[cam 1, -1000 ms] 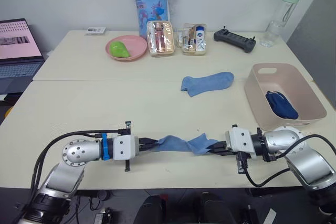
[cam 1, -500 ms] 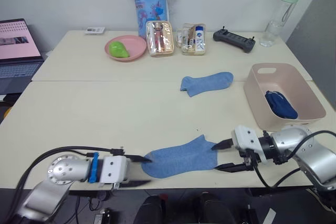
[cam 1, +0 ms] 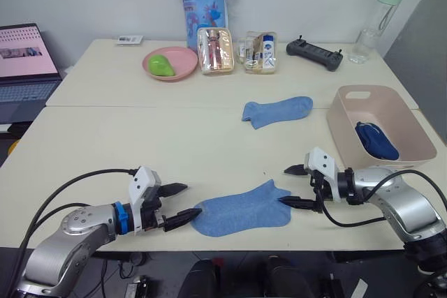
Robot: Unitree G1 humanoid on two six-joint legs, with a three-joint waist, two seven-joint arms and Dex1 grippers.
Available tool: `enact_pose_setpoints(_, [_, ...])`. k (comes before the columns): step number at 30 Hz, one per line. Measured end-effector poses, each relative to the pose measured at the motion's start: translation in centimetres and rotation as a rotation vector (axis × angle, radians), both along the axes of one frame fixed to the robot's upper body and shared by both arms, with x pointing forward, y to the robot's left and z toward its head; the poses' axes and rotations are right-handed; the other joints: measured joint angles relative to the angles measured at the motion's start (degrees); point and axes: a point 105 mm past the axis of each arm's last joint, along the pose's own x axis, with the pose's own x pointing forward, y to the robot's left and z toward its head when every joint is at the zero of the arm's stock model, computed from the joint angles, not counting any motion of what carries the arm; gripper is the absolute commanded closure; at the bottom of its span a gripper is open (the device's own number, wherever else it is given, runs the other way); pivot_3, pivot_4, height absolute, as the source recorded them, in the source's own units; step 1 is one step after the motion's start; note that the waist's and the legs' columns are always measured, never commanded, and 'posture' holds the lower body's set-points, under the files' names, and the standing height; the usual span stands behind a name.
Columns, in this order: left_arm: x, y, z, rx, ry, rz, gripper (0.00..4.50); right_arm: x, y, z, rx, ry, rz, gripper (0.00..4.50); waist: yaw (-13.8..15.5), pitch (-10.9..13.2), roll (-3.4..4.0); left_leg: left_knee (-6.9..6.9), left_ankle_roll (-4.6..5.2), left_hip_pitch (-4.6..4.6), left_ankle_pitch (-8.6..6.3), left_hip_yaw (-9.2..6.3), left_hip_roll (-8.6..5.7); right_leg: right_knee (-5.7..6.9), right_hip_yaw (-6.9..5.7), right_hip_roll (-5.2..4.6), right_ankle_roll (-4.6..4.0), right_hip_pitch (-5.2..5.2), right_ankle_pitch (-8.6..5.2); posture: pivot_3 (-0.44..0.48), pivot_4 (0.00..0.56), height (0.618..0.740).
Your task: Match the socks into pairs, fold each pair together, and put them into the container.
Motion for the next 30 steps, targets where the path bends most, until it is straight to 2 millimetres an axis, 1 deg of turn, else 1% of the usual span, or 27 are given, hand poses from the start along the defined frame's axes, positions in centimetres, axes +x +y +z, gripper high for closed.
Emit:
enact_pose_setpoints(1, [-0.4, -0.1, -0.7, 0.02, 0.012, -0.016, 0.68, -0.4, 0.1, -0.4, -0.001, 0.017, 0.013, 0.67, 0.0, 0.0, 0.0, -0.01, 0.0, 0.0, 0.0, 0.0, 0.0, -0.02, 0.0, 0.0, 0.0, 0.0, 0.0, 0.0, 0.15, 0.74])
enact_pose_setpoints(2, [-0.6, -0.1, -0.8, 0.032, 0.009, -0.028, 0.91, -0.6, 0.1, -0.7, -0.002, 0.03, 0.019, 0.91, 0.0, 0.0, 0.0, -0.01, 0.0, -0.01, 0.0, -0.01, 0.0, -0.02, -0.01, 0.0, -0.01, 0.0, 0.0, 0.0, 0.15, 0.74])
enact_pose_setpoints(4, [-1.0, 0.1, -1.0, 0.068, 0.0, -0.062, 1.52, -1.1, 0.0, -1.2, -0.003, 0.054, 0.025, 1.6, 0.0, 0.0, 0.04, -0.02, 0.0, 0.0, 0.0, 0.01, 0.0, -0.02, 0.01, 0.0, -0.01, 0.0, 0.0, 0.0, 0.15, 0.74])
enact_pose_setpoints(6, [-0.9, 0.1, -1.0, 0.066, -0.003, -0.071, 2.14, -1.2, 0.0, -1.2, -0.005, 0.055, 0.028, 2.28, 0.1, -0.1, 0.09, -0.01, 0.0, 0.01, 0.0, 0.03, -0.01, -0.02, 0.02, -0.01, -0.01, 0.01, 0.0, 0.0, 0.15, 0.74])
enact_pose_setpoints(12, [0.3, 0.3, -1.1, 0.058, -0.008, -0.06, 4.04, -0.9, -0.2, -0.8, 0.022, 0.051, -0.014, 4.47, 0.1, -0.1, 0.09, 0.0, 0.0, 0.0, 0.0, 0.01, -0.01, -0.01, 0.0, -0.01, 0.0, 0.01, 0.0, 0.0, 0.15, 0.74])
enact_pose_setpoints(13, [0.7, 0.2, -0.9, 0.06, -0.018, -0.056, 4.35, -1.0, -0.3, -0.6, 0.035, 0.057, -0.027, 4.5, 0.1, -0.1, 0.09, 0.01, 0.0, -0.02, 0.0, 0.0, -0.02, -0.01, 0.0, -0.01, 0.0, 0.01, 0.0, 0.0, 0.15, 0.74])
enact_pose_setpoints(14, [1.1, 0.1, -0.8, 0.057, -0.028, -0.051, 4.47, -1.0, -0.4, -0.4, 0.04, 0.057, -0.035, 4.5, 0.1, -0.1, 0.09, 0.01, 0.0, -0.03, 0.0, 0.0, -0.02, -0.01, 0.0, -0.01, 0.0, 0.01, 0.0, 0.0, 0.15, 0.74])
enact_pose_setpoints(18, [2.2, -0.1, -0.4, 0.052, -0.054, -0.043, 4.47, -1.3, -0.7, -0.2, 0.058, 0.062, -0.076, 4.5, 0.1, -0.1, 0.07, 0.02, 0.0, -0.03, 0.0, 0.0, -0.02, -0.01, 0.0, -0.01, 0.0, 0.0, 0.0, 0.0, 0.15, 0.74])
enact_pose_setpoints(21, [3.9, -0.3, 0.1, 0.051, -0.09, -0.023, 4.47, -1.6, -0.9, 0.2, 0.061, 0.047, -0.116, 4.5, 0.1, -0.1, 0.06, 0.02, 0.0, -0.03, 0.0, -0.03, -0.02, 0.02, -0.03, -0.01, 0.0, 0.0, 0.0, 0.0, 0.15, 0.74])
enact_pose_setpoints(23, [4.4, -0.5, 0.4, 0.043, -0.101, -0.015, 4.47, -1.5, -0.7, 0.4, 0.062, 0.028, -0.135, 4.5, 0.0, -0.1, 0.06, 0.02, 0.0, -0.03, 0.0, 0.01, -0.02, 0.01, 0.01, -0.01, 0.01, 0.0, 0.0, 0.0, 0.15, 0.74])
enact_pose_setpoints(26, [4.1, -0.6, 0.3, 0.035, -0.073, -0.038, 4.47, -1.6, -0.6, 0.4, 0.062, 0.026, -0.153, 4.5, -0.2, -0.1, 0.06, 0.0, 0.0, -0.02, 0.0, 0.0, -0.01, 0.01, 0.0, 0.0, 0.01, -0.02, 0.0, 0.0, 0.15, 0.74])
enact_pose_setpoints(30, [2.3, -0.8, -0.5, 0.023, 0.036, -0.098, 4.47, -1.6, -0.7, 0.2, 0.059, 0.029, -0.164, 4.5, -0.1, -0.1, 0.06, 0.0, 0.0, -0.03, 0.0, 0.0, -0.01, 0.01, 0.0, -0.01, 0.0, -0.01, 0.0, 0.0, 0.15, 0.74])
